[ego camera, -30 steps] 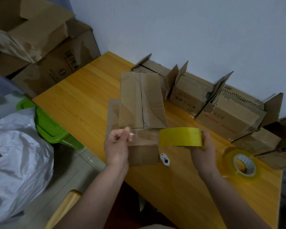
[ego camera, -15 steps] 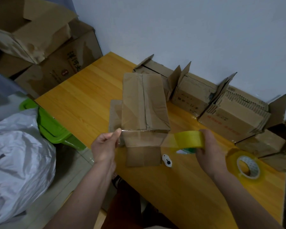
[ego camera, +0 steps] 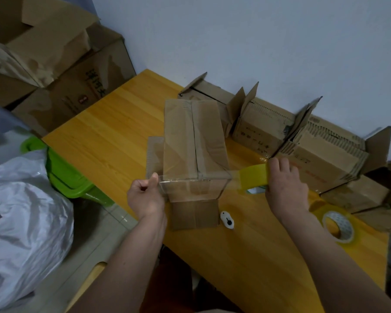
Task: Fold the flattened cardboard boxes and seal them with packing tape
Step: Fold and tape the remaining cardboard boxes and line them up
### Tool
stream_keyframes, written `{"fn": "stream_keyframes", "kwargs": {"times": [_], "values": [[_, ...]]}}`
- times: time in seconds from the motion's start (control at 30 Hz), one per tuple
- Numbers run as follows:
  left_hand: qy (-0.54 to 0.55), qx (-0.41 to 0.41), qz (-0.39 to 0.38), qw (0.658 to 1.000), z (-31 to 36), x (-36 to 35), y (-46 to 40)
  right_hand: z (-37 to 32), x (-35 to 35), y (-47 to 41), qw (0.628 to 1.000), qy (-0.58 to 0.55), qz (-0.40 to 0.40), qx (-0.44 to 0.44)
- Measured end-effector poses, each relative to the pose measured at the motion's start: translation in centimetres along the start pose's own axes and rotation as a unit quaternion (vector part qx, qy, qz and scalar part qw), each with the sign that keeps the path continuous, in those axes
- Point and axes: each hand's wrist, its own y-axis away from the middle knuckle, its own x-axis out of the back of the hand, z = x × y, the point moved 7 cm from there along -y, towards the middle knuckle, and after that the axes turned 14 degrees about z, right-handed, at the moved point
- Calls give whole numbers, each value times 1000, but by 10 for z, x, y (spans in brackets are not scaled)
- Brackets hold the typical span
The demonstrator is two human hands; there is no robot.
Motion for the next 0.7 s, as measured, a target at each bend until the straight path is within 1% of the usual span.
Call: {"fn": "stream_keyframes", "kwargs": {"times": [0.2,0.3,0.43,0.57,0.7], "values": [[-21,-10,5,1000,-6,-9,-6,-3,-9,-9,1000,11,-16,2],[-30,-2,15,999,-10,-6,-10,-7,-13,-12,1000,9,-19,6],[-54,20,6,998,-19,-5,-13,-15,-23,-12,999,8,-28,18],[-104,59,-50,992,-33,-15,-14,-16,-34,-11,999,-4,-30,27],[-145,49,-97,983,-38,-22,-11,-16,-37,-8,999,-22,-35,30]]}}
